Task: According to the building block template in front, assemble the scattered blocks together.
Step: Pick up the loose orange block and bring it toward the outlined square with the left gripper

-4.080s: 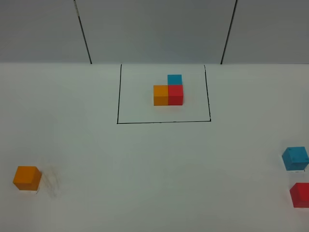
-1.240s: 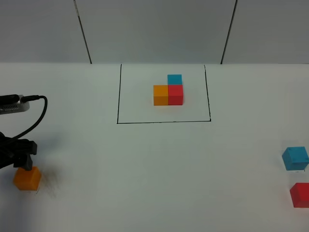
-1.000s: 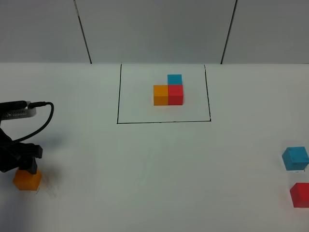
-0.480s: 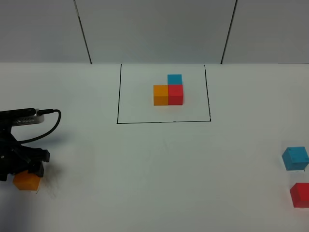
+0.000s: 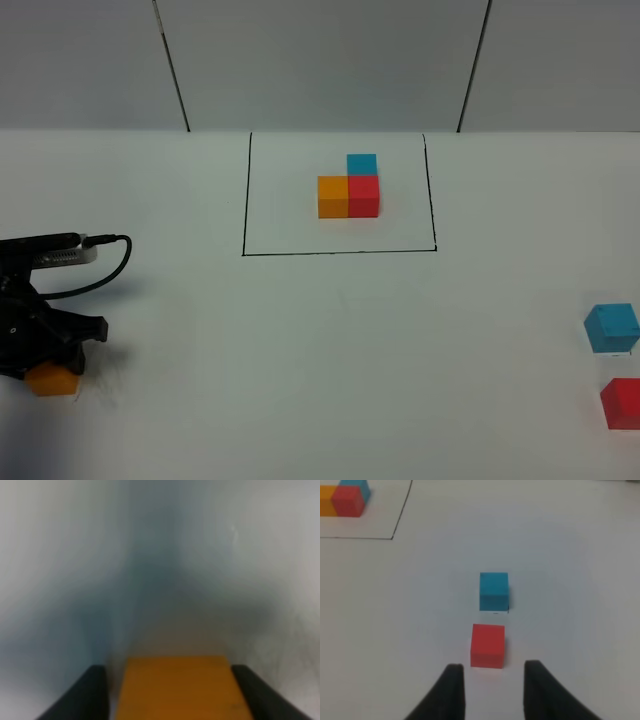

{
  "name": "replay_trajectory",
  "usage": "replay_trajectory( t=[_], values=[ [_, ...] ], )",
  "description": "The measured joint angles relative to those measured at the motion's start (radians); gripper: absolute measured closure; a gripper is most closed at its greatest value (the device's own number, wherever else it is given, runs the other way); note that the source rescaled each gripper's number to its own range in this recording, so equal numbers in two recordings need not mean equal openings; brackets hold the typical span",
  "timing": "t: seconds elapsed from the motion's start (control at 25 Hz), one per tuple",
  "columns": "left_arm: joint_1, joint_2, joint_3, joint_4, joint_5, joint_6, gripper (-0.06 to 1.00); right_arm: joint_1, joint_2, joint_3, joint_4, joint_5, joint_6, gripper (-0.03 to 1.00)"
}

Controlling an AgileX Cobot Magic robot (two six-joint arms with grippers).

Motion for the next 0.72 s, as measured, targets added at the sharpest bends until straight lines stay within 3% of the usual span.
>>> replay_trajectory(
  t=[0.04,0.16,0.28,0.72],
  values=[
    [0.0,0.0,-0.002,0.0,0.001,0.001,0.94,0.0,0.0,0.0,0.0,0.0,0.0,0.97],
    [-0.007,0.0,-0.029,0.001,0.009,0.021,0.93,0.0,0.0,0.0,0.0,0.0,0.0,0.97],
    [-0.061,-0.007,-0.093,0.001,0.05,0.116,0.93,0.0,0.0,0.0,0.0,0.0,0.0,0.97],
    [-0.509,0.018,-0.405,-0.189,0.196,0.809,0.93,0.0,0.0,0.0,0.0,0.0,0.0,0.97]
  ],
)
